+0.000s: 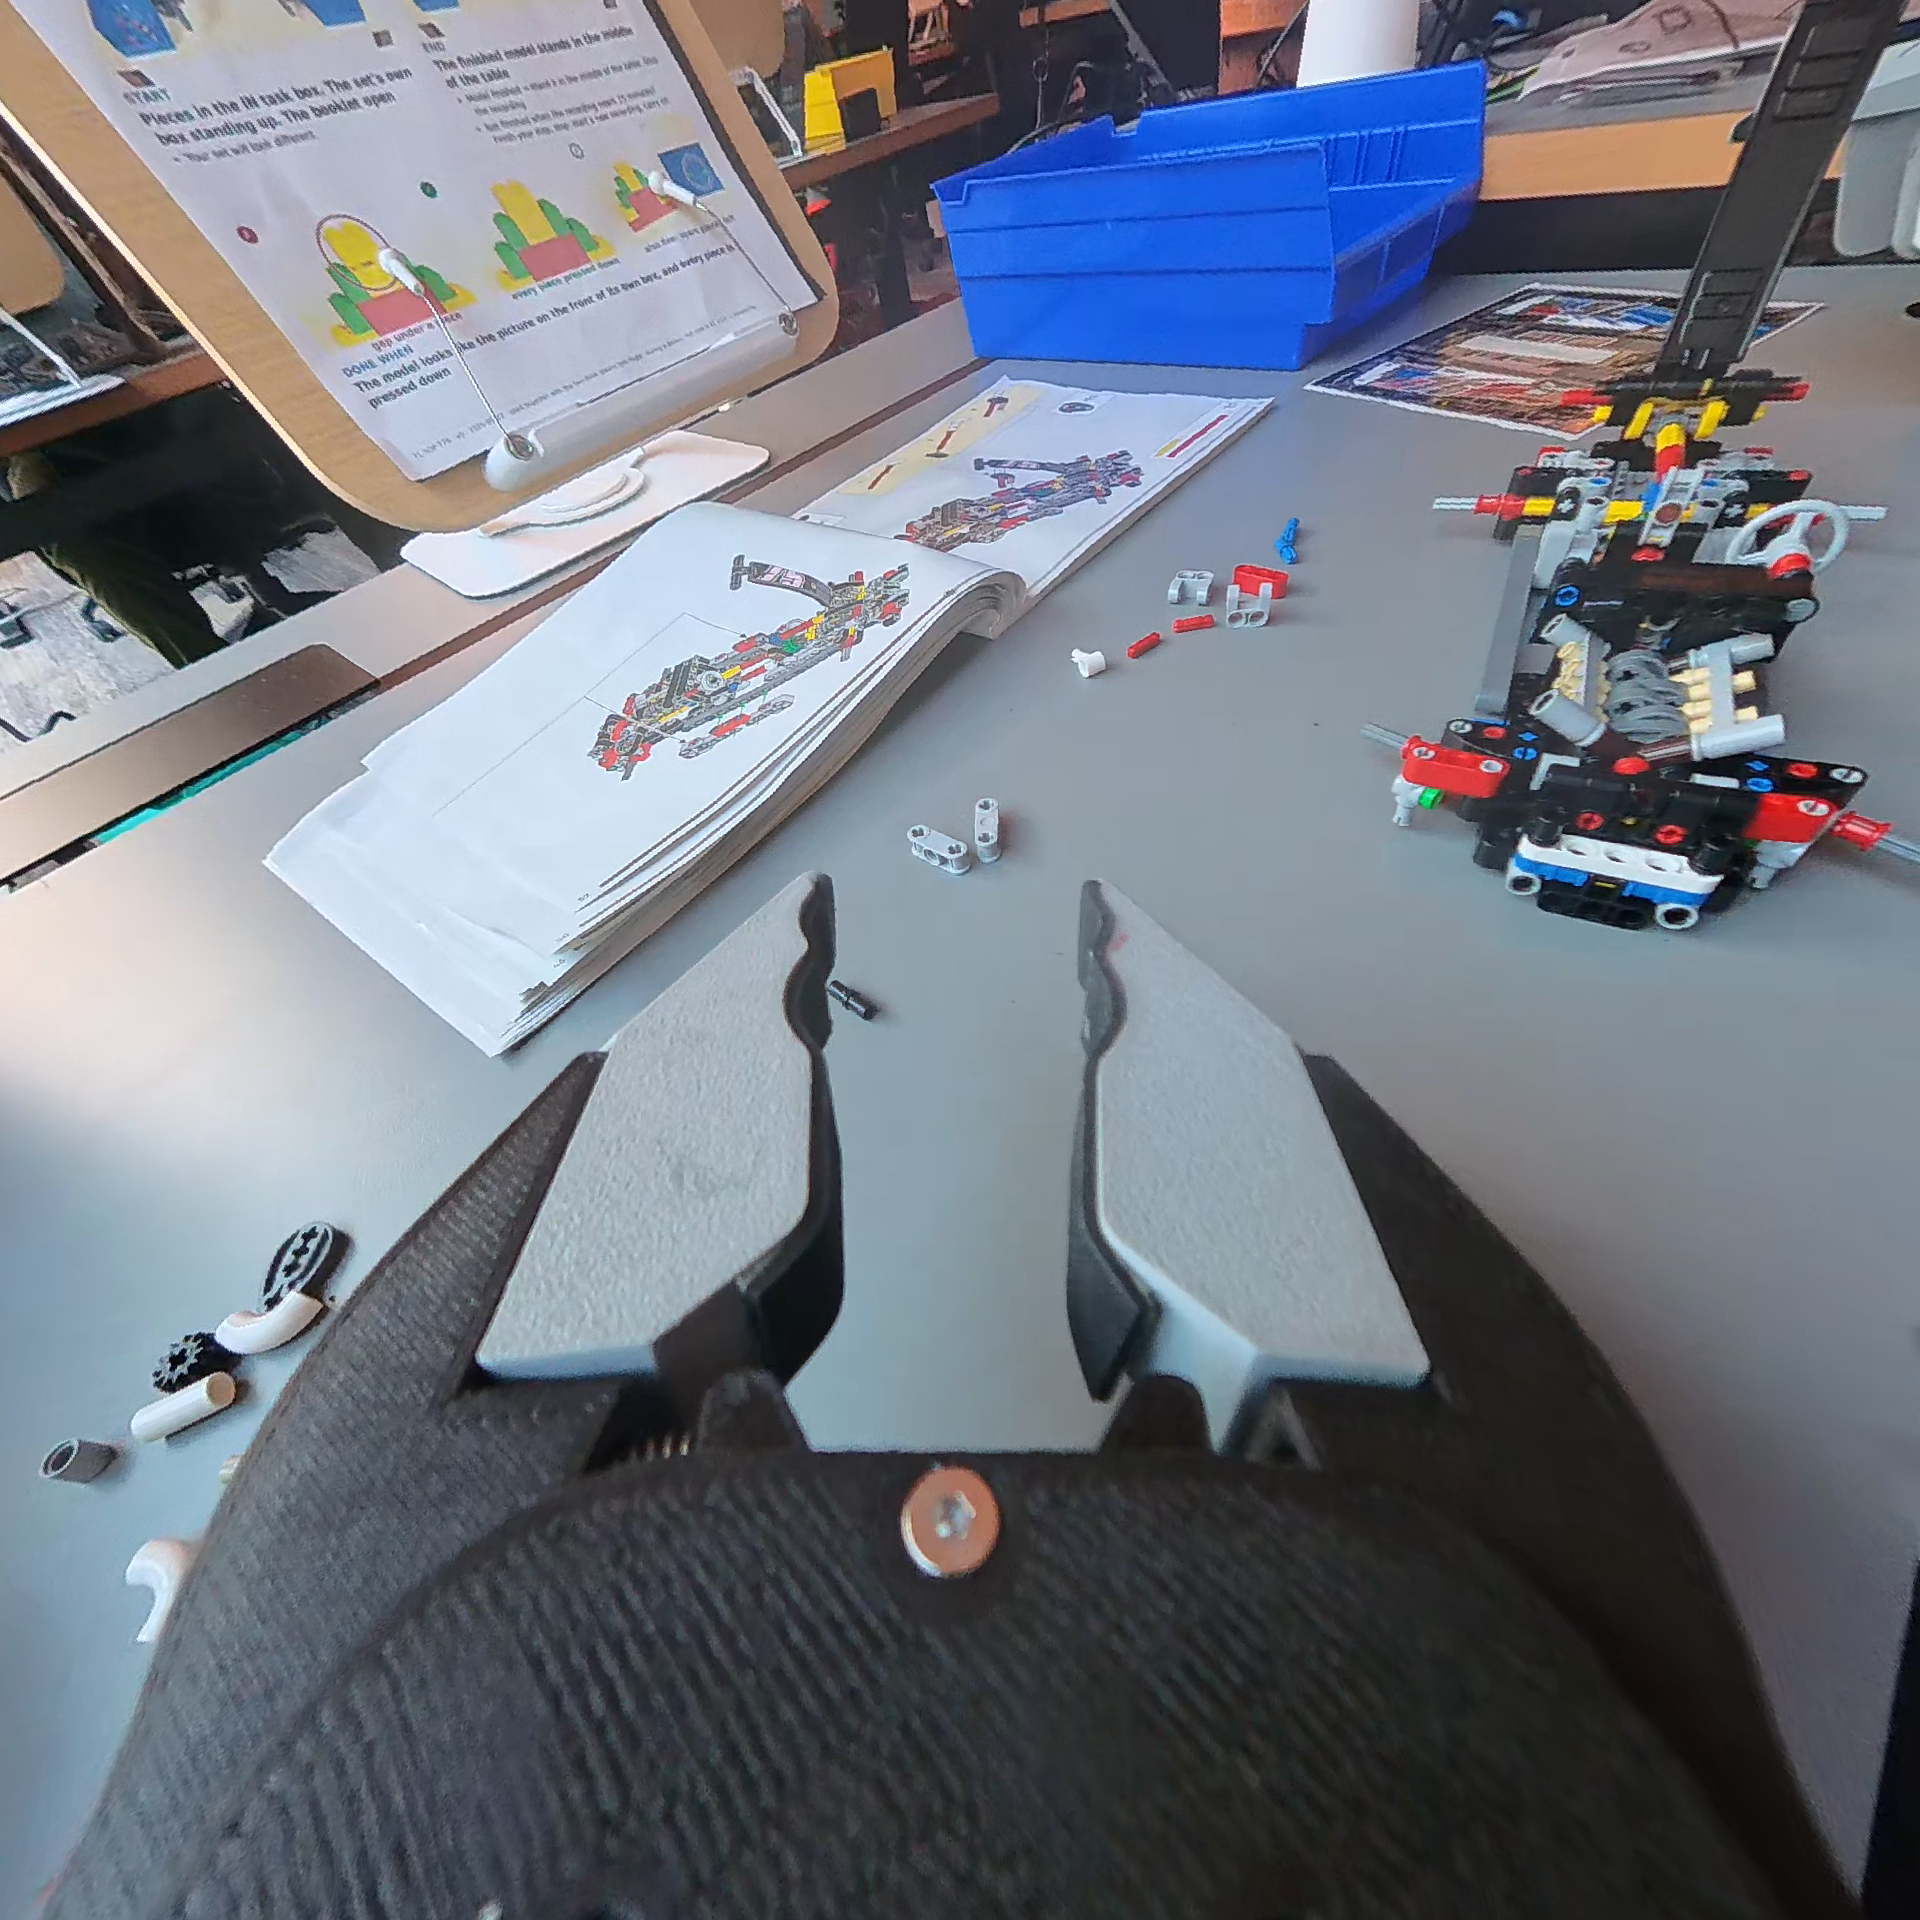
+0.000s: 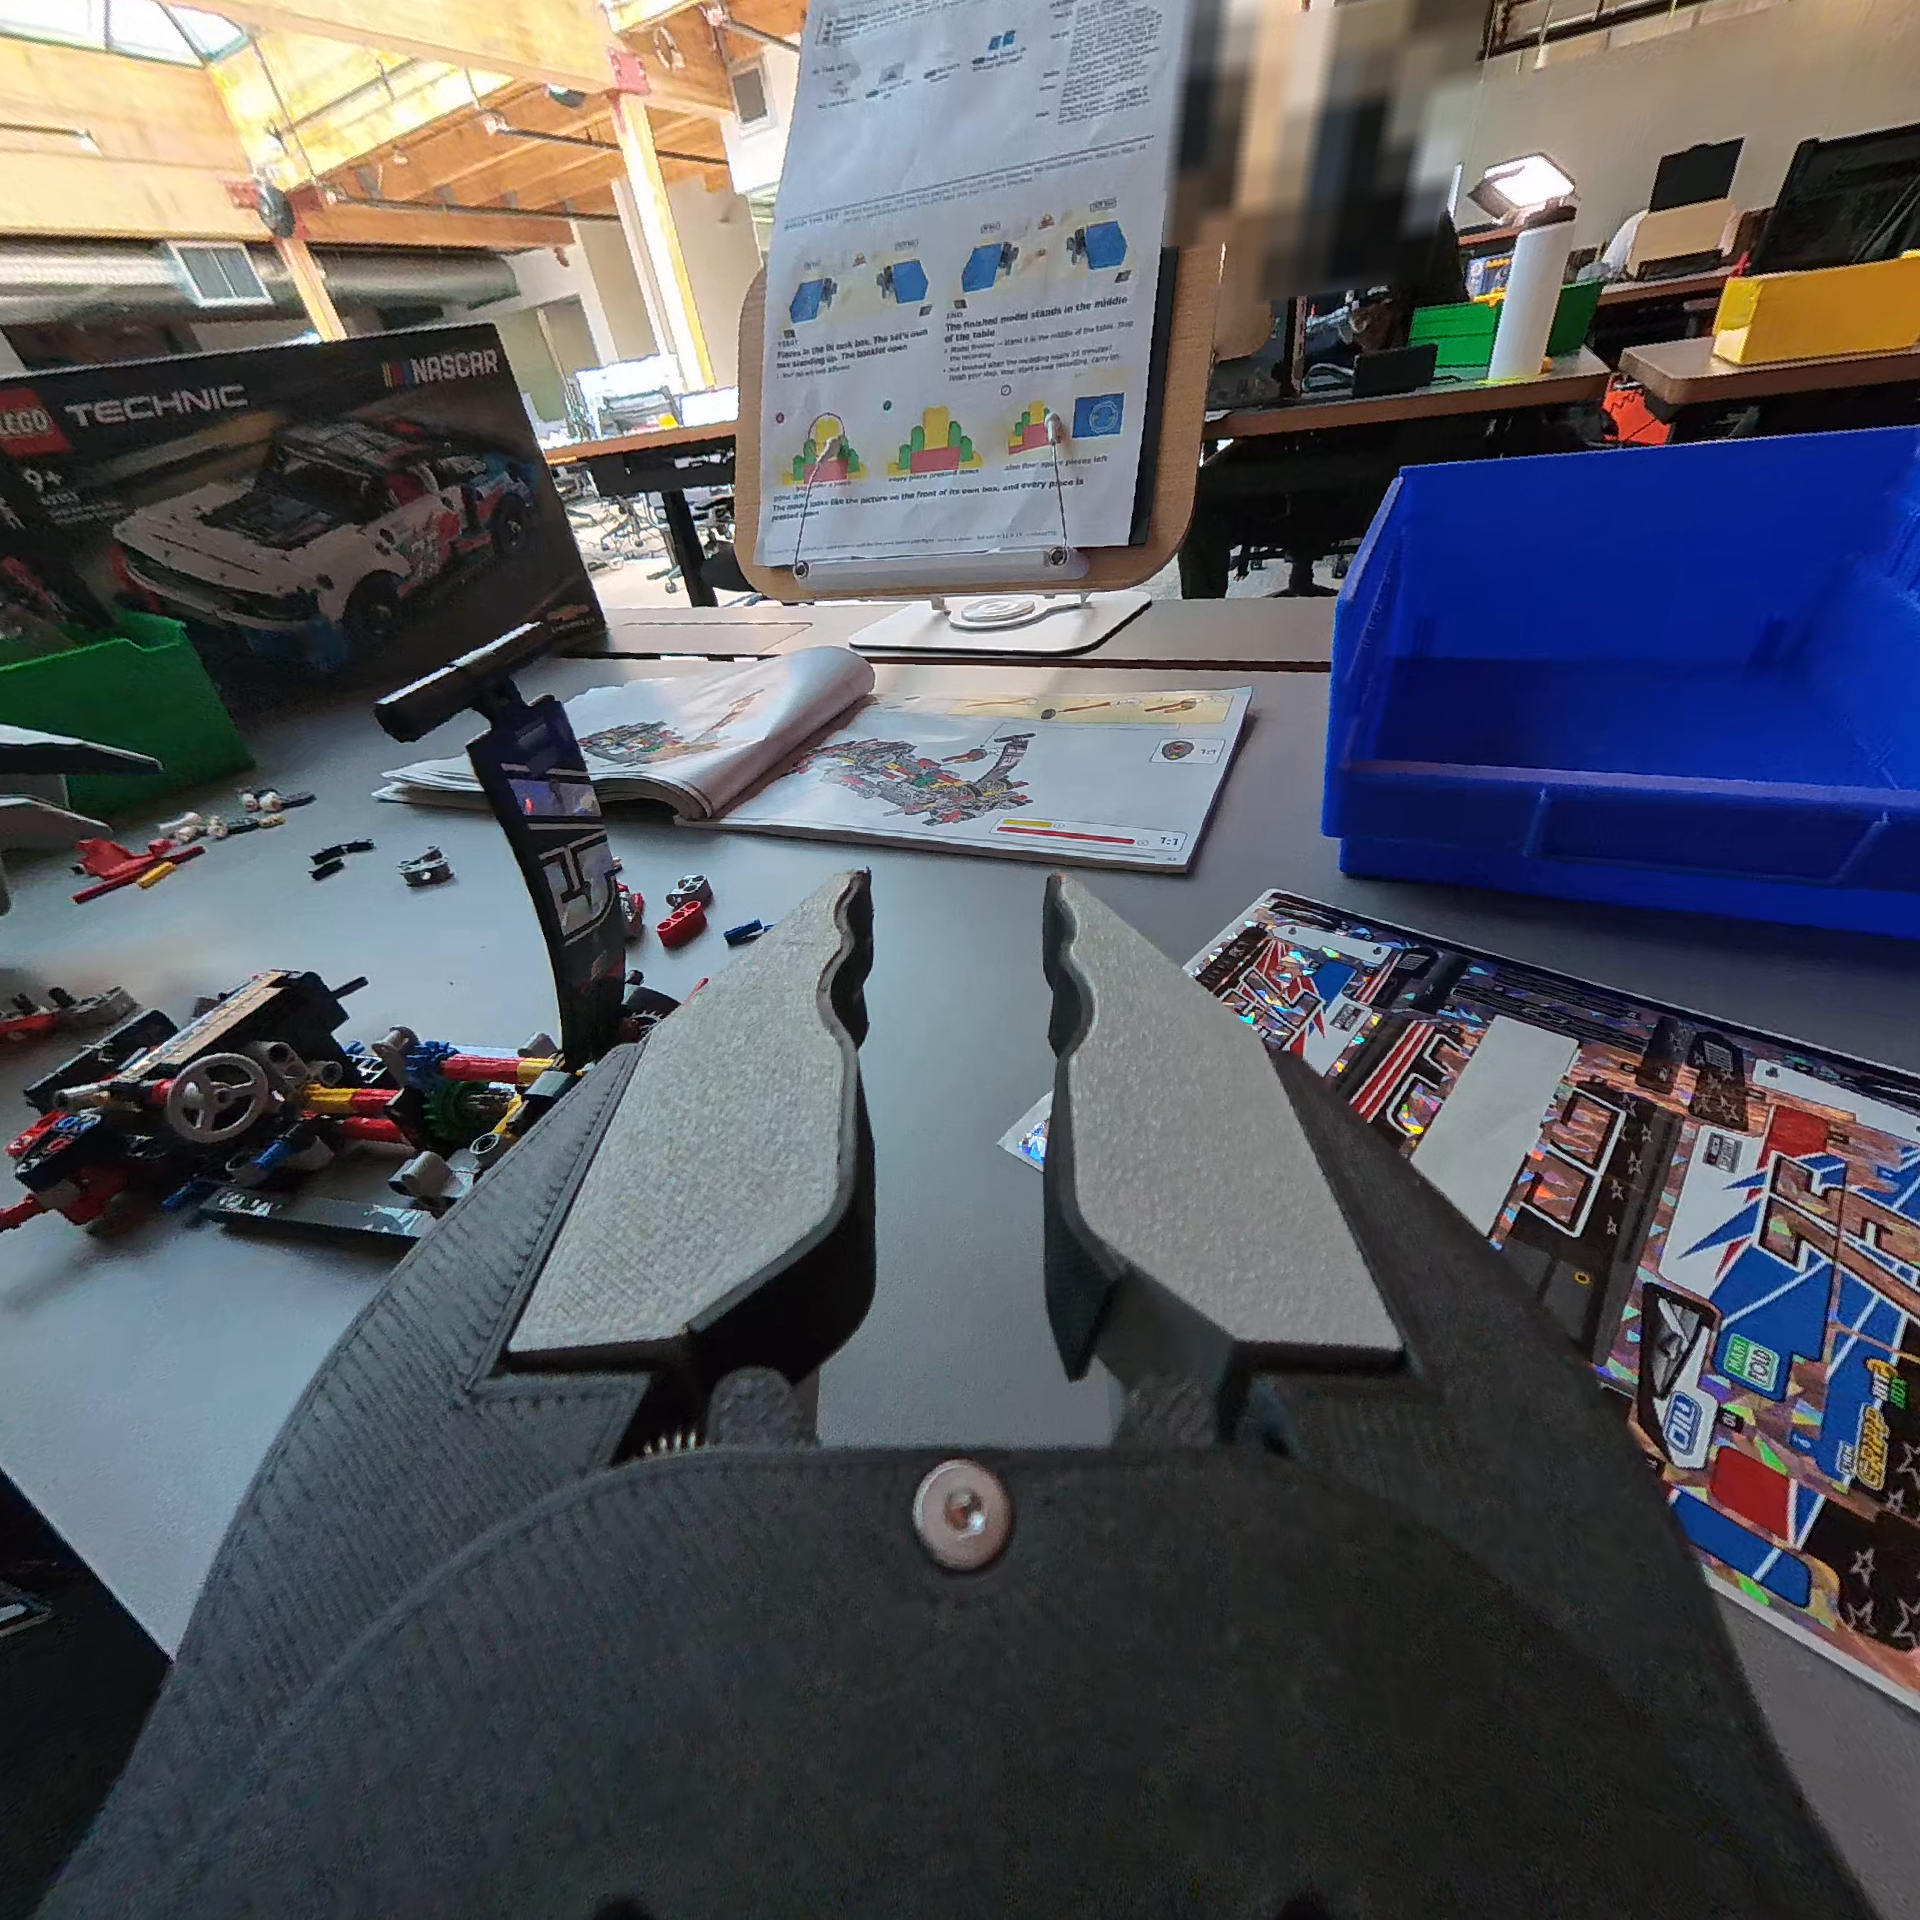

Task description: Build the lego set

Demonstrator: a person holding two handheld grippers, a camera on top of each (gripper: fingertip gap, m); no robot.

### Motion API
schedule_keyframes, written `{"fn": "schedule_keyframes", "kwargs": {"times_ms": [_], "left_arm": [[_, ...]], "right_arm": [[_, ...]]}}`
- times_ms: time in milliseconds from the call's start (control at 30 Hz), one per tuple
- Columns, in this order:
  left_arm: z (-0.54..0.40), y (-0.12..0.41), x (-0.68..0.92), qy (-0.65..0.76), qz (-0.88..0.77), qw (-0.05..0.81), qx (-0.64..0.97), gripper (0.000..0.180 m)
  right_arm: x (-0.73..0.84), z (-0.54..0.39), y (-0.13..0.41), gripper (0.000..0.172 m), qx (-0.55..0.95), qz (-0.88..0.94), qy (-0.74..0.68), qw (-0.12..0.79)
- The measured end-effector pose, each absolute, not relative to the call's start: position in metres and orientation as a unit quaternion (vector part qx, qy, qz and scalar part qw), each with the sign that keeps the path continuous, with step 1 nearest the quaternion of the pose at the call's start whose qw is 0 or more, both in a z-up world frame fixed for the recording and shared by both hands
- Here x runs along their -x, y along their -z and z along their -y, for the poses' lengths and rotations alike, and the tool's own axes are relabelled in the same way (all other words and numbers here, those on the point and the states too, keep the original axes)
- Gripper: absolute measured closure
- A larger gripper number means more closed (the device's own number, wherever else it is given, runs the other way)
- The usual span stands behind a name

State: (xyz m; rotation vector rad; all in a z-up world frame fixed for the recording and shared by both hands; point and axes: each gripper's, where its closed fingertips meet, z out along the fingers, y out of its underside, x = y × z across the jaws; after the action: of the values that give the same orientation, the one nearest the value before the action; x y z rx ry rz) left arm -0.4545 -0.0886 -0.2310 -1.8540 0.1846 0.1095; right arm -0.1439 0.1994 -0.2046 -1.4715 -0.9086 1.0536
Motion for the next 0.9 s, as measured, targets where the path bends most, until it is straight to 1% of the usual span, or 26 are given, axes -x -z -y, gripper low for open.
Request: {"fn": "schedule_keyframes", "kwargs": {"times_ms": [33,900], "left_arm": [[0.089,0.231,0.454,-0.049,-0.082,0.595,0.798,0.136],[0.089,0.232,0.444,-0.055,-0.107,0.593,0.796,0.139]], "right_arm": [[0.144,-0.199,0.204,0.143,0.615,0.381,-0.441,0.530],[0.146,-0.197,0.206,0.143,0.615,0.392,-0.426,0.535]]}}
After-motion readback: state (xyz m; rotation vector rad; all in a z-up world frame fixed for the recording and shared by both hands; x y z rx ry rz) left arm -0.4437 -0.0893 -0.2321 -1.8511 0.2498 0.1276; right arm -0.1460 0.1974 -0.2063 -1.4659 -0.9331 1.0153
